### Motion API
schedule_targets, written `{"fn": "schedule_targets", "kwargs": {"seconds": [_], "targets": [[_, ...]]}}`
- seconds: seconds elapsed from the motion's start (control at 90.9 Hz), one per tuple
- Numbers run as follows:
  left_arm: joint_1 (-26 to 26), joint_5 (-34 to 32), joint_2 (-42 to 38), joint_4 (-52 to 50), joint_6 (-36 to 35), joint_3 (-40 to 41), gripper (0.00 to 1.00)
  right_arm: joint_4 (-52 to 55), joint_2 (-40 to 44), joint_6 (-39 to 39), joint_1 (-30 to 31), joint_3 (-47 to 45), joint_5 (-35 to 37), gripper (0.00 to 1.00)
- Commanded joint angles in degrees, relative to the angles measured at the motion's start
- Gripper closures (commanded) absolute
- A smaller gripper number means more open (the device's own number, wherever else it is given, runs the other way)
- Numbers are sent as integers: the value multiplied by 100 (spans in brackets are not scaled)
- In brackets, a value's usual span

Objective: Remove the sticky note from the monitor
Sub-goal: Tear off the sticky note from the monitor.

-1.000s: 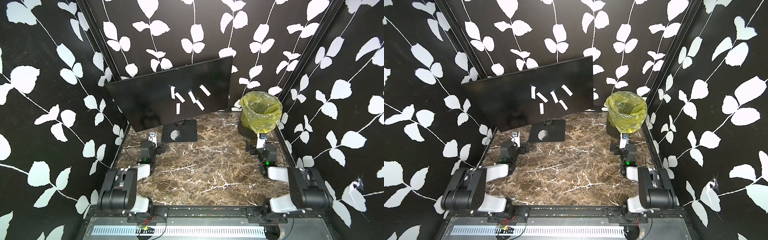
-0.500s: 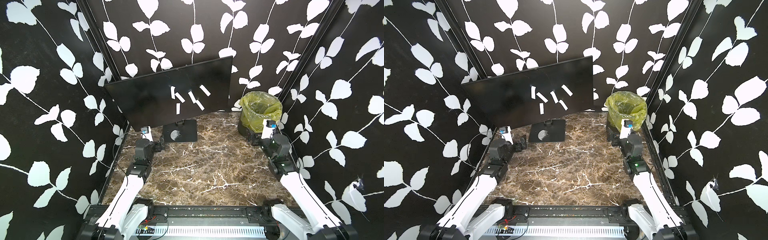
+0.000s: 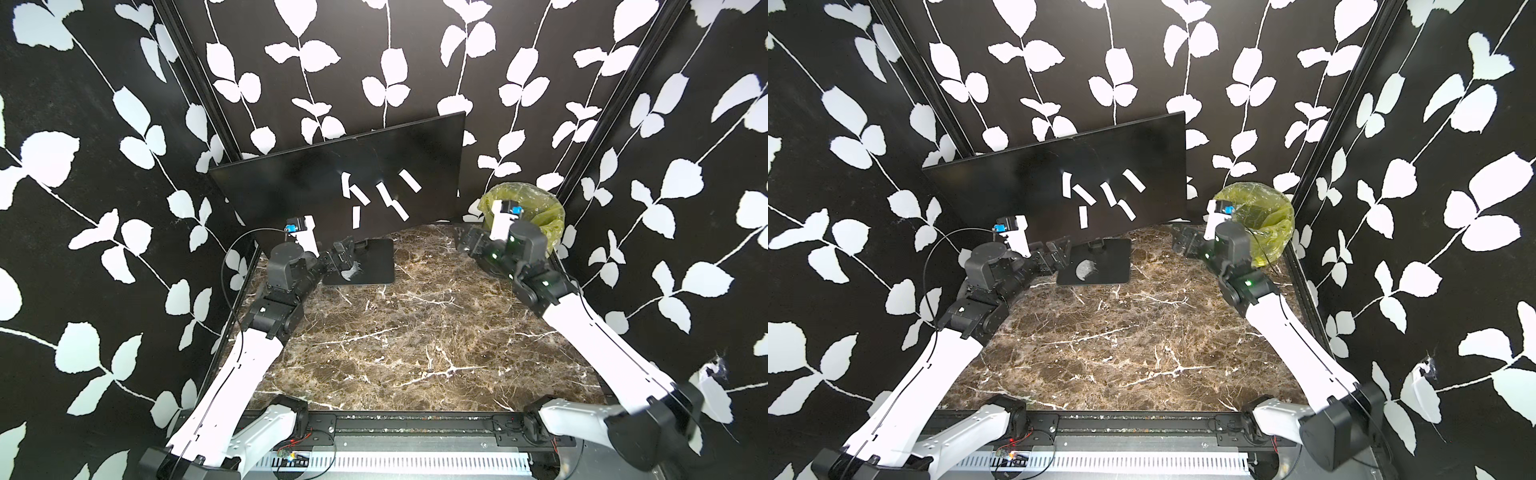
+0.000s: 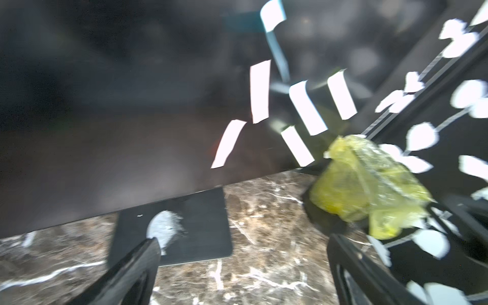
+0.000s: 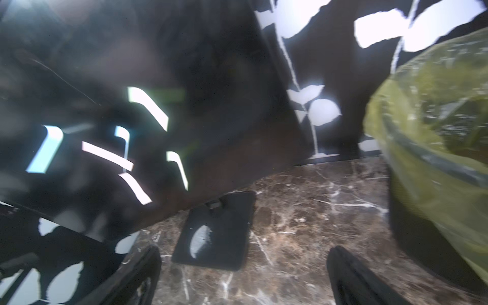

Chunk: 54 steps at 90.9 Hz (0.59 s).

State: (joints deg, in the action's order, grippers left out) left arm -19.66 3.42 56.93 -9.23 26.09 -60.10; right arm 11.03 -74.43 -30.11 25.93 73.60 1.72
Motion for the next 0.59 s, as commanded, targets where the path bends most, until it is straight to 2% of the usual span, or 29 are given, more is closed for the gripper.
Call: {"fn": "schedule_targets", "kwargs": {"seconds": [0.0, 0.286, 0.429, 0.583], "targets": [[-211, 207, 100, -63, 156, -459, 1, 198, -372, -249, 107, 746, -165, 1], [-452, 731, 774, -24, 421, -1752, 1, 850, -1616, -616, 116, 2470, -601, 6], [-601, 795, 1046, 23, 438, -2095, 1, 765, -2177, -986, 145, 3018, -1047, 10], [-694, 855, 1219, 97, 482, -2186, 1, 698, -2572, -1196, 235, 3554, -1160, 11]]}}
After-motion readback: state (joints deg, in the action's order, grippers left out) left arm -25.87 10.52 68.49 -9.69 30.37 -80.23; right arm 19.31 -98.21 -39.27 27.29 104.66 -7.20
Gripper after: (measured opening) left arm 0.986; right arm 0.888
